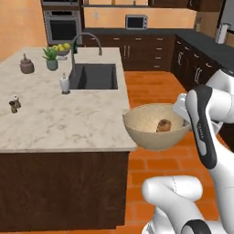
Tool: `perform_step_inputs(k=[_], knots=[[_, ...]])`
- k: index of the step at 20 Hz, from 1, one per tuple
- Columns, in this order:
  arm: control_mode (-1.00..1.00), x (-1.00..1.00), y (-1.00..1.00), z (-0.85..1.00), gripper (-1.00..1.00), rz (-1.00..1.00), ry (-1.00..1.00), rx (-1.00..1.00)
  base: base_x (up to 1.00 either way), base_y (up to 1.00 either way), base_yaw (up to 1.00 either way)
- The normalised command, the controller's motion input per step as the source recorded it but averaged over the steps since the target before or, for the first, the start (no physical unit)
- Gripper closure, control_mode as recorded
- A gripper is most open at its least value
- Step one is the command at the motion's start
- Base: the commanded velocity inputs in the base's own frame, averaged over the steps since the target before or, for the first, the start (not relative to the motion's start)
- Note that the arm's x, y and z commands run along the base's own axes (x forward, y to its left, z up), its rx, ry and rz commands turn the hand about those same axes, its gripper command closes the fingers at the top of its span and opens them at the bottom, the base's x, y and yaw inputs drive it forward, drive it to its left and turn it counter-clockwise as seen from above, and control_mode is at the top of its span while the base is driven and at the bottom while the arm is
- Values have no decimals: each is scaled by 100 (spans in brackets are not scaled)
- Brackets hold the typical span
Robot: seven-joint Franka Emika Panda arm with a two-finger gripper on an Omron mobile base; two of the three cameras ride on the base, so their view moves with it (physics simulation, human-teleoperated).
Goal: Open the cabinet, pick up the bread from the cabinet and place it in the basket. Then move the basket to the dining counter.
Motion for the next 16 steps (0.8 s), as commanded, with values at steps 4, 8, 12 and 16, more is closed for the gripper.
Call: perform_step_inputs(k=[4, 8, 12, 16], knots=[[100, 0, 0, 0, 100, 0, 0, 0, 18, 83, -41], [100, 0, 0, 0, 100, 0, 0, 0, 30, 79, -16], [100, 0, 0, 0, 100, 0, 0, 0, 42, 68, 0], [100, 0, 0, 0, 100, 0, 0, 0, 63, 50, 0]])
